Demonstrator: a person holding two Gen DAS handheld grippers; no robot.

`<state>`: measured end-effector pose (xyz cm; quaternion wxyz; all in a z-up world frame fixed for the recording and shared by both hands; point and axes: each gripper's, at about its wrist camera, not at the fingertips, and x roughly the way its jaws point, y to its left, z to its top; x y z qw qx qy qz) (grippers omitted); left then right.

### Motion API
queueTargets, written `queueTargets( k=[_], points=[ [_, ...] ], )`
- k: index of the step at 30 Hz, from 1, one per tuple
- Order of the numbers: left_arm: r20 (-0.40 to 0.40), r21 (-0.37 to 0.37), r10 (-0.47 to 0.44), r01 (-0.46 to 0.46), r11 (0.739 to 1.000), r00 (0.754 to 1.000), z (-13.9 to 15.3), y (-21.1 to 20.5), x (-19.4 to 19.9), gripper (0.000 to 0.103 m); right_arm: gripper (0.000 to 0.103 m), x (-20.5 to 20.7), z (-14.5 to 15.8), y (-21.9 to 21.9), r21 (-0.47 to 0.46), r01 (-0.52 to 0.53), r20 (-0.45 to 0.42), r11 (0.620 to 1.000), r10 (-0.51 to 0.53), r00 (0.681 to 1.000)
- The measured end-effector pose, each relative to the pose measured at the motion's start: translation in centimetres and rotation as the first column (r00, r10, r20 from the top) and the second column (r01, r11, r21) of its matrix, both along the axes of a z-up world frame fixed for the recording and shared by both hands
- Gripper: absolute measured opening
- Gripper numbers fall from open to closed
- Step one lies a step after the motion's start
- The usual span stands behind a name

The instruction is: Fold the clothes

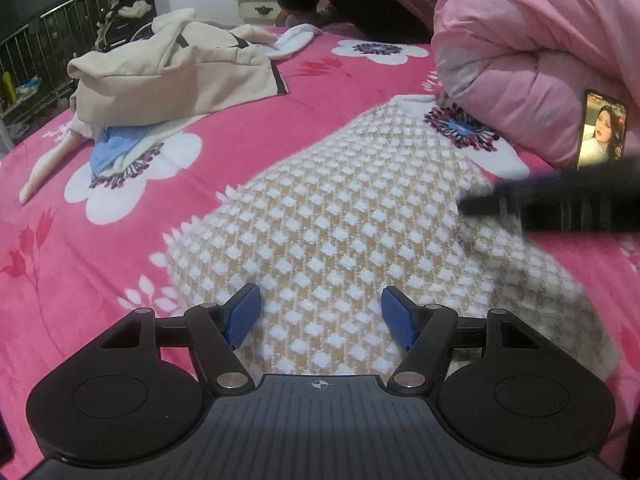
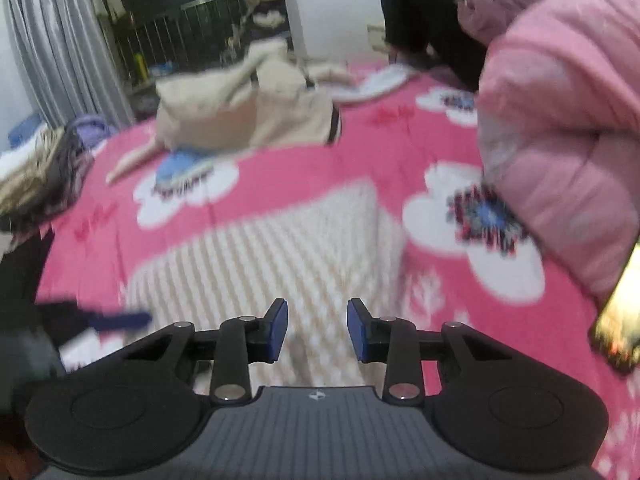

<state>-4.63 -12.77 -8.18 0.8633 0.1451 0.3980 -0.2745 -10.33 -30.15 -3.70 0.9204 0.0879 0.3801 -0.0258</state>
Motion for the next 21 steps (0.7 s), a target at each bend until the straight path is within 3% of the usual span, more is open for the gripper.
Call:
queueTargets(
  k=[4, 6, 8, 21],
  points=[
    [-0.001, -0.001, -0.003, 0.003, 1.000, 1.000, 0.0, 0.0, 0.0, 0.068, 0.036, 2.9, -0.7, -0.3, 0.002, -0.013, 0.005, 1.000, 0.013, 1.000],
    [-0.003, -0.001, -0.004, 0.004, 1.000, 1.000, 0.0, 0.0, 0.0, 0.068, 0.033, 4.8, -3.8, -0.6, -0.012, -0.010, -0.073, 1.000, 0.009, 0.997],
    [-0.005, -0.001, -0.006, 0.006, 1.000, 1.000, 0.0, 0.0, 0.1, 0.068, 0.033, 4.9, -5.5, -0.8, -0.015, -0.017, -0.066, 1.000, 0.016, 0.998],
    [-0.012, 0.000, -0.006, 0.006, 1.000, 1.000, 0.0, 0.3, 0.2, 0.068, 0.034, 4.7, -5.3, -0.8, -0.012, 0.001, -0.058, 1.000, -0.002, 0.998]
  ],
)
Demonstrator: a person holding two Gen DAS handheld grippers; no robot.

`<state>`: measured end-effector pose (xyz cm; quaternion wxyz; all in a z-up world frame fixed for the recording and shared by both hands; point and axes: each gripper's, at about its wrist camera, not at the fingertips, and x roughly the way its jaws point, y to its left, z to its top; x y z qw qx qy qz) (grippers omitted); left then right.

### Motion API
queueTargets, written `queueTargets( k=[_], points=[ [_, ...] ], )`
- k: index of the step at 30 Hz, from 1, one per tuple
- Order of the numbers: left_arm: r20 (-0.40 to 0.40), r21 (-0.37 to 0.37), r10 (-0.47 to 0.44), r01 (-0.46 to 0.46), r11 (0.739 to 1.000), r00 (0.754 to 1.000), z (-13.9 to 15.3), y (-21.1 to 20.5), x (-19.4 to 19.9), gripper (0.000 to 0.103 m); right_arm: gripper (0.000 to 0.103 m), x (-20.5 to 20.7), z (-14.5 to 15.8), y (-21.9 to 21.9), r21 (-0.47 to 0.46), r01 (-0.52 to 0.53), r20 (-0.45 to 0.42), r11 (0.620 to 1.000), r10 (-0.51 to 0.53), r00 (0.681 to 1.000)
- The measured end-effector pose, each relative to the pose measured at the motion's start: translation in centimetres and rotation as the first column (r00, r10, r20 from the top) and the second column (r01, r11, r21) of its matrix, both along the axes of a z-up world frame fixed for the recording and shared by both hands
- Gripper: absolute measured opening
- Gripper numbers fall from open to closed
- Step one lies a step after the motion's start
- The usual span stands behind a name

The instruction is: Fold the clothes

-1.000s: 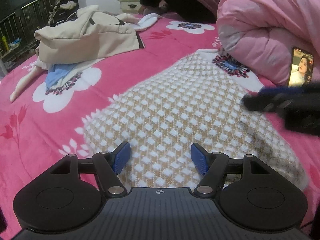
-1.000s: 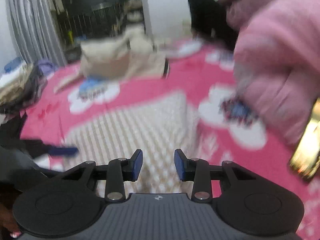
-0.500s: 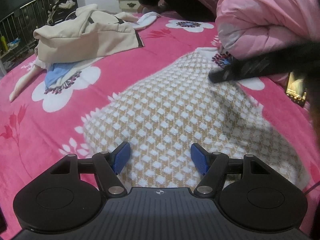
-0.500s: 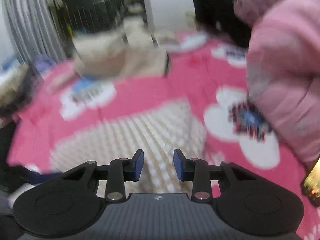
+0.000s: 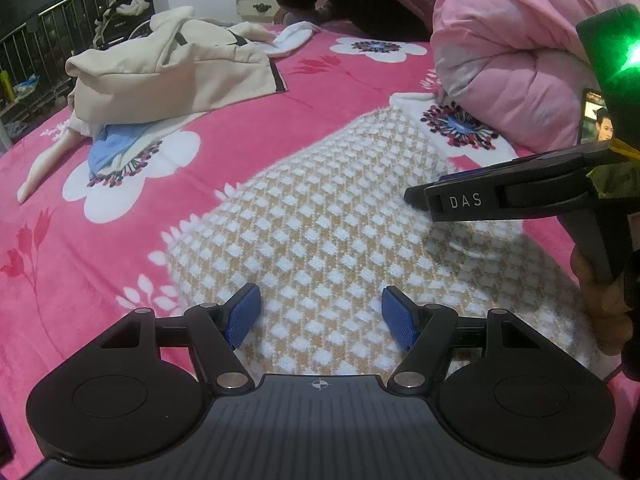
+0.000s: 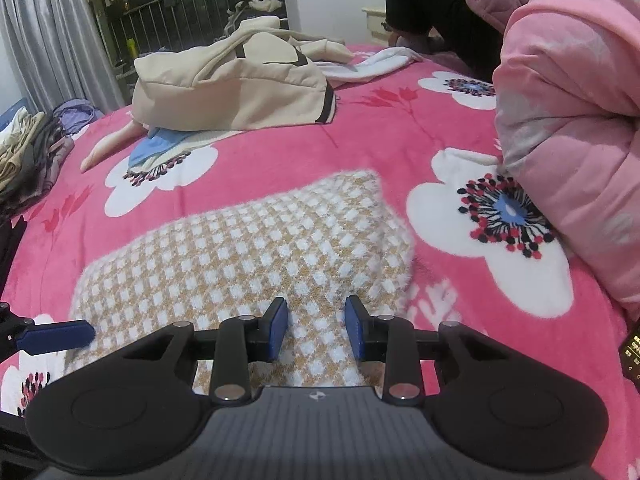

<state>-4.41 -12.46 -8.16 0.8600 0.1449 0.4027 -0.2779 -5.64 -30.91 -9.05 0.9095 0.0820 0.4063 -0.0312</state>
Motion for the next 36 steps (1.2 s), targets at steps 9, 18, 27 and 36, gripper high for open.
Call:
queueTargets(
  k=[9, 18, 27, 36],
  points=[
    [-0.017, -0.057, -0.016, 0.015, 0.998, 1.000, 0.5, 0.9, 0.2, 0.068, 0.034, -0.1, 0.1, -0.2, 0.008, -0.004, 0.010, 1.000, 0.004, 1.000],
    [-0.296, -0.384, -0.078, -0.044, 0.922, 0.952, -1.2, 10.0, 2.0, 0.078, 0.072, -4.4, 3.0, -5.7, 0.278, -0.004, 0.149, 0.960, -0.039, 0.988],
    [-0.509, -0.549, -0.146, -0.189, 0.814, 0.849, -5.6, 11.6, 4.0, 0.085, 0.084, -4.8, -3.8, -11.7, 0.654, 0.126, -0.078, 0.746, -0.099, 0.992],
    [-0.606, -0.598, -0.139, -0.334, 0.728, 0.783, -8.0, 11.7, 6.5, 0.087, 0.096, -1.2, -6.3, -12.8, 0.776, 0.091, -0.075, 0.625, -0.052, 0.996]
  ],
)
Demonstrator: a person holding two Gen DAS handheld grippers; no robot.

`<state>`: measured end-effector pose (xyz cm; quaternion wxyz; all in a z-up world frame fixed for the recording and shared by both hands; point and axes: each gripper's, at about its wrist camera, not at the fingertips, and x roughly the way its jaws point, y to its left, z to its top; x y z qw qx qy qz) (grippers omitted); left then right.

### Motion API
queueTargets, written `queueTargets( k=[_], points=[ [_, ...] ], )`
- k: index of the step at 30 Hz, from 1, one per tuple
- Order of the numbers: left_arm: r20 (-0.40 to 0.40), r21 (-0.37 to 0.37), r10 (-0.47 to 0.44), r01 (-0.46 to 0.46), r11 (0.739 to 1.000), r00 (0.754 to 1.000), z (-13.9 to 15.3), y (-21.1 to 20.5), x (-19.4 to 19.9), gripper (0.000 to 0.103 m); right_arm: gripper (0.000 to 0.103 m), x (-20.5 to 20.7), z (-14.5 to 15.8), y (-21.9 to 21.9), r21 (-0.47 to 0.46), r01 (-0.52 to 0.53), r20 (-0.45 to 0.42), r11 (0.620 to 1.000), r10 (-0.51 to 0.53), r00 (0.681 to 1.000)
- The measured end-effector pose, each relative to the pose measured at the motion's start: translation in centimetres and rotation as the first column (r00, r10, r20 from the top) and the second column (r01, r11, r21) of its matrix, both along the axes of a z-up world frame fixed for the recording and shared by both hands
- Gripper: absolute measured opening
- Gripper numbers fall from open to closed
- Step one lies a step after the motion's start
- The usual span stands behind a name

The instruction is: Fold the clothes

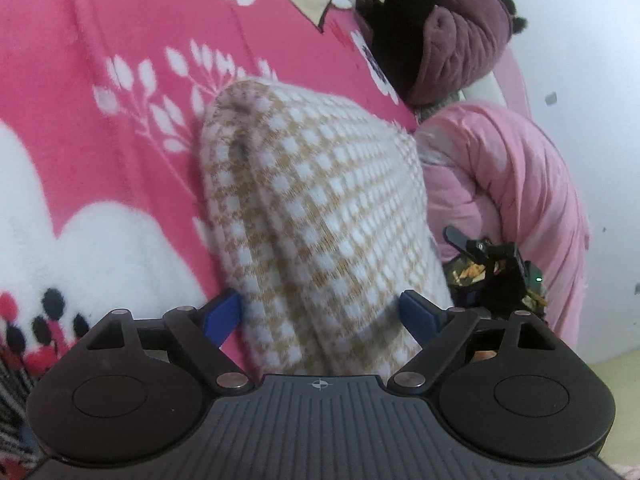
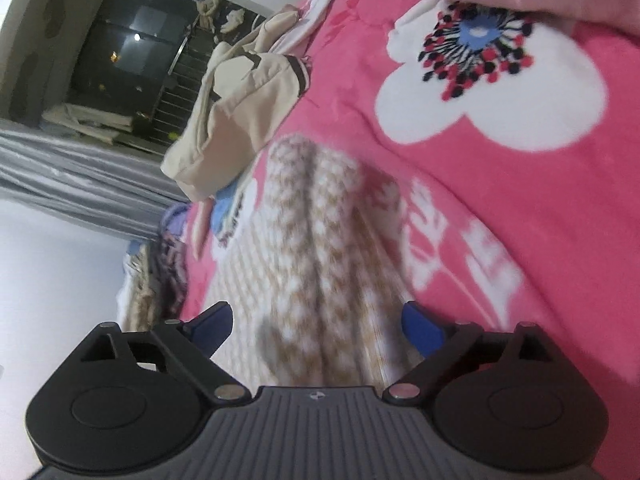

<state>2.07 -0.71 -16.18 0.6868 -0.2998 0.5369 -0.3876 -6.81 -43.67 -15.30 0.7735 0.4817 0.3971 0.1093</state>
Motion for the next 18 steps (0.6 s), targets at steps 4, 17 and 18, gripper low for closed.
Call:
queueTargets(
  k=[4, 17, 18],
  points=[
    [-0.045, -0.021, 0.013, -0.014, 1.000, 0.999, -0.5, -0.4, 0.9, 0.087, 0.097, 2.3, -1.5, -0.7, 0.079, 0.021, 0.005, 0.997, -0.021, 1.000],
    [-0.118, -0.032, -0.084, 0.081, 0.996, 0.989, -1.5, -0.3, 0.0, 0.084, 0.099, -0.5, -2.7, -0.2, 0.225, -0.177, 0.014, 0.958, 0.179, 0.984],
    [-0.123, -0.040, -0.093, 0.089, 0.995, 0.988, -1.7, -0.3, -0.2, 0.084, 0.099, -1.0, -2.8, 0.0, 0.246, -0.206, 0.008, 0.947, 0.211, 0.978]
  ],
)
